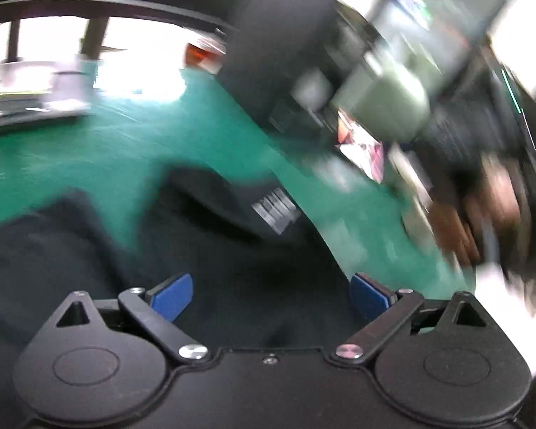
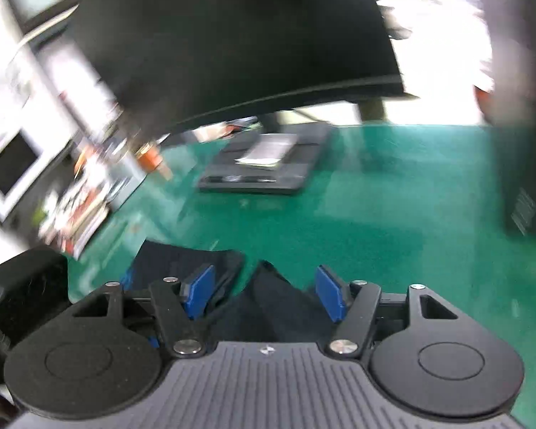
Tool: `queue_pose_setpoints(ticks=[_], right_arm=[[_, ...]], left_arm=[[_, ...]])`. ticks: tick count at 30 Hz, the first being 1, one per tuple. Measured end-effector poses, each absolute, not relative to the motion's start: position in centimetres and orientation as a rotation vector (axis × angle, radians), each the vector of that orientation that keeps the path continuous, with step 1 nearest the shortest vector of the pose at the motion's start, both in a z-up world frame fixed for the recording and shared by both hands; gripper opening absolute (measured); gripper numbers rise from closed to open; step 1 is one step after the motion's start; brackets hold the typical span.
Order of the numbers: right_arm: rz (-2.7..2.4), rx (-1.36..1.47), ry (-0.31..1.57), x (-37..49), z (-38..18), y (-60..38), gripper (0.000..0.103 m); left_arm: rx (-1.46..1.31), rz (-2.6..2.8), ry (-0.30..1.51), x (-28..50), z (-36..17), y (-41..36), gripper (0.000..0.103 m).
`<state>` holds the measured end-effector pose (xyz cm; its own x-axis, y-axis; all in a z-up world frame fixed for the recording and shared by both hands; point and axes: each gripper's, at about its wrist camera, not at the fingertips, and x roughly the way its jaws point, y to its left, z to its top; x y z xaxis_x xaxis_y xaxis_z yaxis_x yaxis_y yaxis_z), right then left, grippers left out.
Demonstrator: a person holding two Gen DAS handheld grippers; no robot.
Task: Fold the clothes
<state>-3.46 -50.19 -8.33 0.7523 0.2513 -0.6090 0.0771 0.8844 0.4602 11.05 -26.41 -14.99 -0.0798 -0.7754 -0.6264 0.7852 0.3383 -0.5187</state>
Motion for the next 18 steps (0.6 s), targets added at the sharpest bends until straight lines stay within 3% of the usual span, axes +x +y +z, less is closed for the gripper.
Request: queue_pose_setpoints(ticks=[2,3,5,6,9,16,17,18], right_arm=[[0.042,0.522,0.731,-6.1,-8.6,-50.0,0.062],[0.029,0.528,0.737,-7.1,-9.0,-49.4,0.062],[-0.073,0.489,0.730,-8.1,-9.8,-48.1,0.061],[-0.131,0.463,0.724,-8.5,-10.2,-47.5,0.061],[-0.335,0.458,0.673,-8.2,-11.3,-47.7,0.061],[-0.490,0.492,0.648,-3.8,-14.7,-50.3,0.053],[-0.487,0.474,0.655,-3.4,-14.7,-50.2,0.045],[-0.481,0.434,0.672,-2.9,-14.7,-50.0,0.038]], left_arm=[[-0.022,-1.208,1.069,15.3,-15.5,-26.9,0.094],[-0.020,-1.181,1.083,16.9,-15.8,-27.3,0.089],[0.009,-1.193,1.083,18.5,-16.1,-28.5,0.073],[0.044,-1.228,1.072,19.1,-16.3,-29.6,0.059],[0.199,-1.319,1.016,18.7,-16.3,-32.4,0.046],[0.306,-1.346,0.925,16.7,-15.8,-33.7,0.039],[0.327,-1.330,0.905,16.1,-15.6,-33.4,0.033],[0.352,-1.305,0.891,15.7,-15.5,-33.2,0.014]])
